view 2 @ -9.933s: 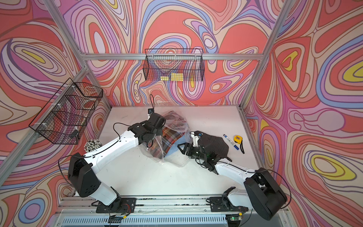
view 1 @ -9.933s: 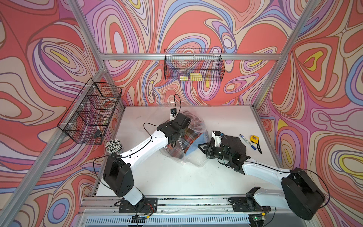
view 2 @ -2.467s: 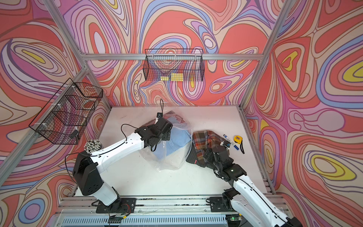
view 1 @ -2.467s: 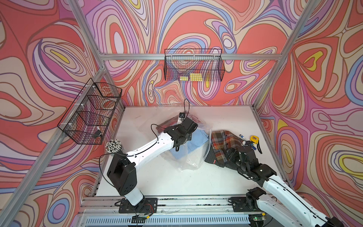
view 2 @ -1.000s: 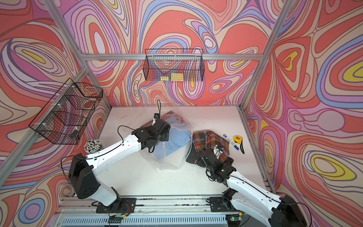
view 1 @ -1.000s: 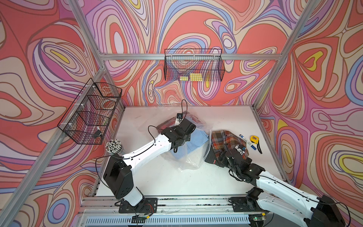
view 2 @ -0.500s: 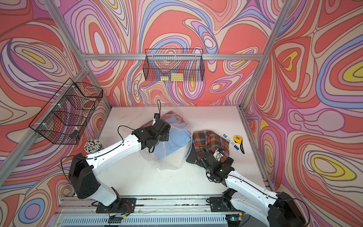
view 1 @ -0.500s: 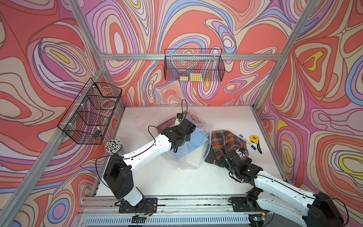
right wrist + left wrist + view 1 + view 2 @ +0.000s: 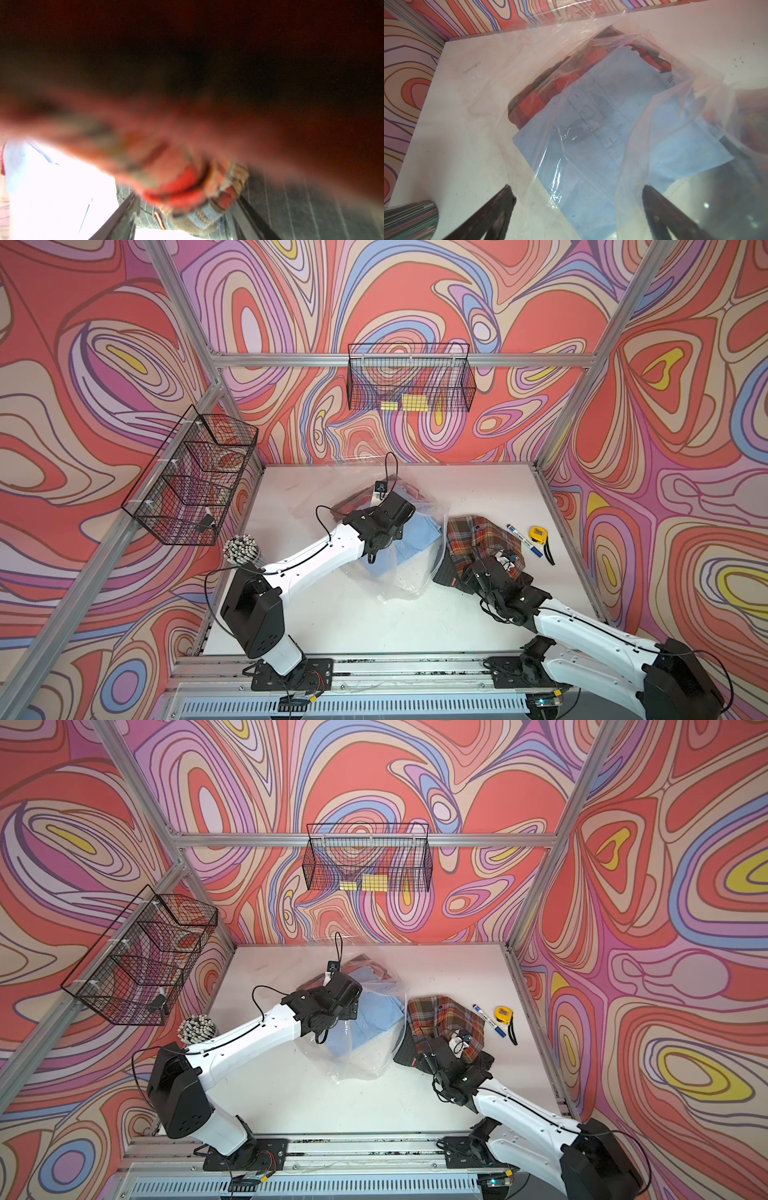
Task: Take the shirt out of the vacuum bag
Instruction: Place the shirt at the center of the board.
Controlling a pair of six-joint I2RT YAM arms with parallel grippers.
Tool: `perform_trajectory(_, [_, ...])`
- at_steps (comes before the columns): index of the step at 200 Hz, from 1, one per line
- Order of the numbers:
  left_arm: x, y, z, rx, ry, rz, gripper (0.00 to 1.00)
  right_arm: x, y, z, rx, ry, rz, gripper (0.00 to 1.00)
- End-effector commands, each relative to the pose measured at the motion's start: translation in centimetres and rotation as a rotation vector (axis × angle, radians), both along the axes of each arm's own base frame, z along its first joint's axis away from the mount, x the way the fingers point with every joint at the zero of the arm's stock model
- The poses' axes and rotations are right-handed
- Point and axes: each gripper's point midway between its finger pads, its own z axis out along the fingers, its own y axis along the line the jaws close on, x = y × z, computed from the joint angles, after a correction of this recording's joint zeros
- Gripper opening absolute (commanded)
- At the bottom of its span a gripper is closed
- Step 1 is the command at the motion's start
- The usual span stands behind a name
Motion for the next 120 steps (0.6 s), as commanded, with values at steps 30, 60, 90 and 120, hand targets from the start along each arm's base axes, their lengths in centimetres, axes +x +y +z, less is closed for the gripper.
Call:
perform_trajectory(30, [0.1, 0.8, -0.8, 0.025, 0.012, 0.025, 0.99, 0.9, 1.3, -0.5, 0.043, -0.025, 0.023, 0.55])
perform_trajectory(60, [0.1, 0.9, -0.9, 0.027, 0.014, 0.026, 0.99, 1.6, 1.3, 0.6, 0.028, -0.065, 0.022, 0.35])
perform_trajectory(90, [0.1, 1.0, -1.2, 0.03, 0.019, 0.027, 0.99, 1.7, 1.4, 1.0, 0.029, -0.072, 0.025, 0.23])
perform_trajectory(120, [0.1, 0.9, -1.3, 0.027, 0.021, 0.026, 0.99, 1.6, 1.4, 0.7, 0.043, -0.074, 0.019, 0.0])
